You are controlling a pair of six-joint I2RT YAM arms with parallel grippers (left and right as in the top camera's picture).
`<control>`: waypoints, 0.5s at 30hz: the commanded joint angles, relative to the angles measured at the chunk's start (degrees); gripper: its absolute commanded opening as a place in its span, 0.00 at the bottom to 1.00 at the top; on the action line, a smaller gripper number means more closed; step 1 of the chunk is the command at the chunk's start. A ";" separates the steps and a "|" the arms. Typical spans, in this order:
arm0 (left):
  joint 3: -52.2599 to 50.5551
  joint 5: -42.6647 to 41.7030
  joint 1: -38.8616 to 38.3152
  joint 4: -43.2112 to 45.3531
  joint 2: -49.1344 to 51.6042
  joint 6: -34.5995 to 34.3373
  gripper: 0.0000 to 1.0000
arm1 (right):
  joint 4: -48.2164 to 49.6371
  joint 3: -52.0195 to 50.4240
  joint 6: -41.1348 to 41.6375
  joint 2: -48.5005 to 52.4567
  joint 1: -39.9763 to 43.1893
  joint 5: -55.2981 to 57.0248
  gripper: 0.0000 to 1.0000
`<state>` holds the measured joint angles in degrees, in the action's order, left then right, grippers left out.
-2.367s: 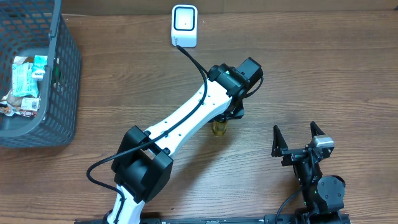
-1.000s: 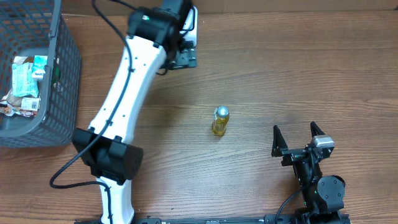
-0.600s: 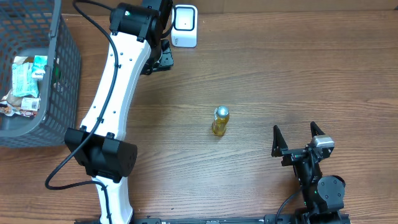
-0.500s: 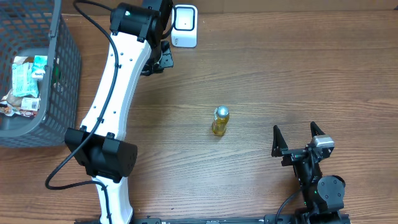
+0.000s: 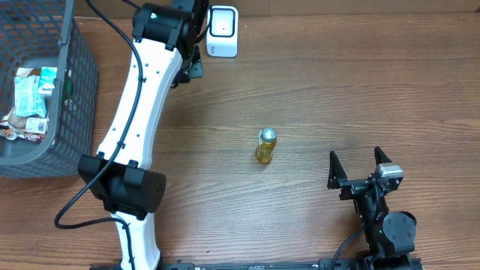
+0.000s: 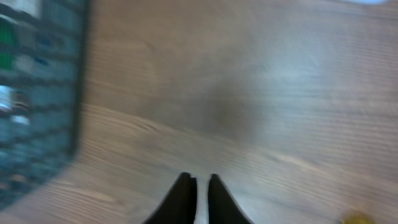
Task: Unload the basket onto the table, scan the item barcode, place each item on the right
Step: 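Open the left gripper and raise it away from the bottle, then reach the left gripper back into the grey basket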
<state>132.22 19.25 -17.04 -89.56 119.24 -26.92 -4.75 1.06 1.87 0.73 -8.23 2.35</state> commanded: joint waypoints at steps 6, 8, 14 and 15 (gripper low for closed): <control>20.41 16.81 3.39 2.43 -1.95 5.25 0.47 | 0.13 -0.61 -0.24 -0.57 0.37 -0.11 1.00; 24.81 16.79 5.35 4.13 -1.95 6.82 0.72 | 0.13 -0.61 -0.24 -0.57 0.37 -0.11 1.00; 30.25 10.21 16.70 5.73 -1.95 7.23 0.91 | 0.13 -0.61 -0.24 -0.57 0.37 -0.11 1.00; 30.14 8.33 18.82 5.57 -1.92 7.23 0.88 | 0.13 -0.61 -0.24 -0.57 0.37 -0.11 1.00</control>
<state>161.36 32.80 -4.97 -83.72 118.45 -20.78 -4.78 1.06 1.87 0.73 -8.23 2.35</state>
